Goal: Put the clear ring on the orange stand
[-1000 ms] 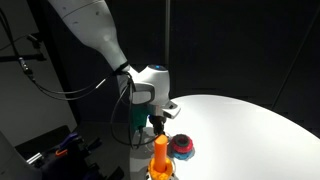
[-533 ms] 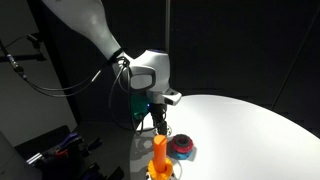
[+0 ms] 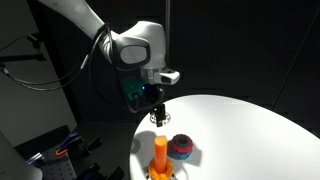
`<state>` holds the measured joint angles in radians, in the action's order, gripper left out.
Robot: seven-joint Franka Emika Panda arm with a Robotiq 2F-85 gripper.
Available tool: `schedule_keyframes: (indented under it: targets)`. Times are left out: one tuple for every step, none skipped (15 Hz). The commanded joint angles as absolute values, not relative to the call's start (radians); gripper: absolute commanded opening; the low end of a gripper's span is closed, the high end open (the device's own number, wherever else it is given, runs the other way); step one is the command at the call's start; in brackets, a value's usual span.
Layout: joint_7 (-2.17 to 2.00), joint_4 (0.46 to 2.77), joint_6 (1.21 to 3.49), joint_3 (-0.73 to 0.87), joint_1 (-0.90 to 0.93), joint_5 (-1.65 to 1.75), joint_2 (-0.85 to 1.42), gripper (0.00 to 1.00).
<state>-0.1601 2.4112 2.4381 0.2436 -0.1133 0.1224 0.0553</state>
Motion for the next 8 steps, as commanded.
schedule_keyframes:
  targets:
    - [-0.167,2.453,2.358,0.229,-0.143,0.162,-0.069,0.66]
    - [-0.166,2.458,2.341,0.227,-0.151,0.166,-0.094,0.66]
    - [-0.165,2.463,2.327,0.227,-0.159,0.170,-0.116,0.66]
    - [-0.164,2.467,2.315,0.226,-0.168,0.174,-0.134,0.66]
    - [-0.163,2.469,2.304,0.227,-0.178,0.178,-0.150,0.66]
    - [-0.163,2.472,2.297,0.228,-0.188,0.182,-0.164,0.66]
    - [-0.161,2.474,2.290,0.230,-0.200,0.185,-0.177,0.66]
    - [-0.158,2.475,2.288,0.232,-0.211,0.188,-0.185,0.66]
